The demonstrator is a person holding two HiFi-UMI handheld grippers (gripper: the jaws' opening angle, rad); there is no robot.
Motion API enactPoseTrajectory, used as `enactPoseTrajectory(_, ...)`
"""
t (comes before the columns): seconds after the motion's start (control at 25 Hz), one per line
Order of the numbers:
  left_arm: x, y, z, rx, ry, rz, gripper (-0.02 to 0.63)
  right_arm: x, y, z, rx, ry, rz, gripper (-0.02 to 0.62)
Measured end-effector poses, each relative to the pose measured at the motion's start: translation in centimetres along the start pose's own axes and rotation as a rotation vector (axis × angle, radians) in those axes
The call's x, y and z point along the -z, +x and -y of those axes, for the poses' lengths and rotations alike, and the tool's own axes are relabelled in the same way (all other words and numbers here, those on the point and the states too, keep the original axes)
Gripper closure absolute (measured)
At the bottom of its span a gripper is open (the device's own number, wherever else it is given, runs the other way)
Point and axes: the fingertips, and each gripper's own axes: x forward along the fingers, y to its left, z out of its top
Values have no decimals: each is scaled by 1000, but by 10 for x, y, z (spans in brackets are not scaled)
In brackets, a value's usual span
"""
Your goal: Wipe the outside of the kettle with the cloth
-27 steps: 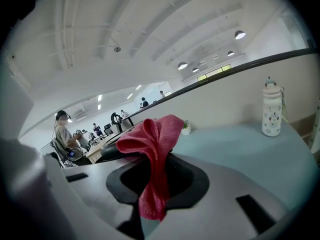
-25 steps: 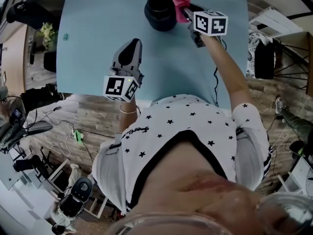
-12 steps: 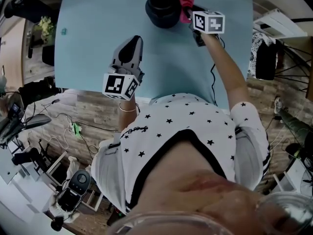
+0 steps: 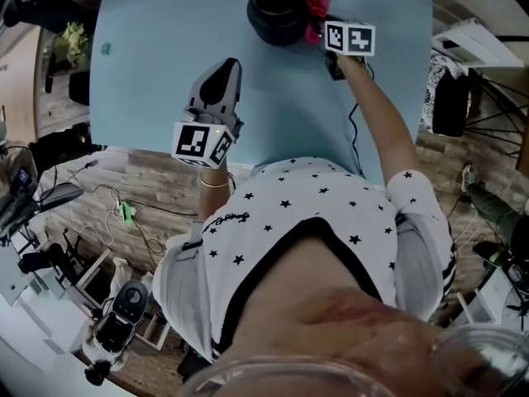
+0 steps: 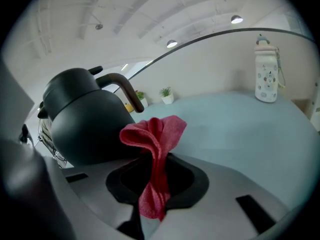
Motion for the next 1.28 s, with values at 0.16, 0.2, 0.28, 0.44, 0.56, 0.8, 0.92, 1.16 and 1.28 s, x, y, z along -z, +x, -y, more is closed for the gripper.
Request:
enactPoseTrajectory(0.16,-2,0,-1,-5,-4,-1,566,5,4,3,16,-3,-24,528)
enactPoseTrajectory(0.2,-2,0,-2,-6,-5,-2,566,6,5,3,21,-4,-26,528)
enactPoseTrajectory(0.28,-1,1,-2,-7,-6,-3,566,7,6,4,31,-1,-27,526)
enactPoseTrajectory(0.44,0,-1,-2,-9,-4,-5,566,7,7,8,58,17,2,523)
enactPoseTrajectory(0.56,-3,-4,-2,-10,1,0,566,-2,-7,13,96,27,63,523)
enactPoseTrajectory(0.8,-13,-9,9,8,23,22,566,-27,-56,5,75,130,220,525)
enactPoseTrajectory(0.92,-19,-13,18,25,36,36,566,-39,-83,-12,21,202,310,525)
enactPoseTrajectory(1.16,-24,-23,27,31,54,56,566,-63,-117,-58,-115,250,443,525)
enactPoseTrajectory(1.28,-25,-31,29,29,55,60,566,-71,-126,-81,-173,266,475,525)
